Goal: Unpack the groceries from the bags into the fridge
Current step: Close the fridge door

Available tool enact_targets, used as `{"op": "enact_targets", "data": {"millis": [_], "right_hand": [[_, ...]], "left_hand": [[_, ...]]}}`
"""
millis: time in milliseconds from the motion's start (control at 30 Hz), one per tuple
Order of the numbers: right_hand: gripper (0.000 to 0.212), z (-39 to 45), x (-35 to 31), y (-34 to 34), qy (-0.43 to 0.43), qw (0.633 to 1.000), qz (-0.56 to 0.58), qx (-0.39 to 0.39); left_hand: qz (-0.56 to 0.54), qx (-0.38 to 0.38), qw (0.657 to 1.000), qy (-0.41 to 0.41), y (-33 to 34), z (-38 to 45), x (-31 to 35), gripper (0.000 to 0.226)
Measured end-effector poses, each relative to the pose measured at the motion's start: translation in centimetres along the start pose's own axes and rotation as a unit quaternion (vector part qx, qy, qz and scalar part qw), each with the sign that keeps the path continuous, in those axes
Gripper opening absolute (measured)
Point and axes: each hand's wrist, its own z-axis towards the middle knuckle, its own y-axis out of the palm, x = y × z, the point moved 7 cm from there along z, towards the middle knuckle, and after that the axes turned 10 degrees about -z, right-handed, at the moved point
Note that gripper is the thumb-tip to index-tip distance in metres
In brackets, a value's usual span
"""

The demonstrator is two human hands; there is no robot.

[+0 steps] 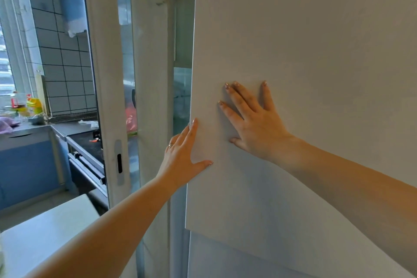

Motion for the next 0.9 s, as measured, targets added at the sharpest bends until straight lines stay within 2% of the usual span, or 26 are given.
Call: {"op": "enact_targets", "data": {"millis": [233,400,633,800,900], "right_hand": [[0.094,0.5,0.5,3.2,0.002,0.999,-0.026,-0.030],[0.094,0.6,0.3,3.8,0.002,0.999,-0.030,-0.022],[0.095,0.7,0.4,3.8,0.008,0.998,-0.039,-0.054],[0.097,1.2,0.2,2.4,0.000,0.992,-0.077,-0.101],[0.090,1.2,1.3,0.8,-0.024,0.990,-0.090,-0.108]], "left_hand": [[-0.004,-0.024,1.000,-0.001,2.4,2.7,-1.1,0.114],[-0.015,-0.019,1.000,0.020,3.0,3.3,-1.7,0.114],[-0.029,-0.032,0.999,0.033,3.2,3.5,-1.9,0.116],[-0.006,-0.088,0.995,0.047,1.8,3.5,-1.7,0.108],[-0.002,-0.079,0.995,0.061,-1.3,4.6,-1.5,0.099]]}}
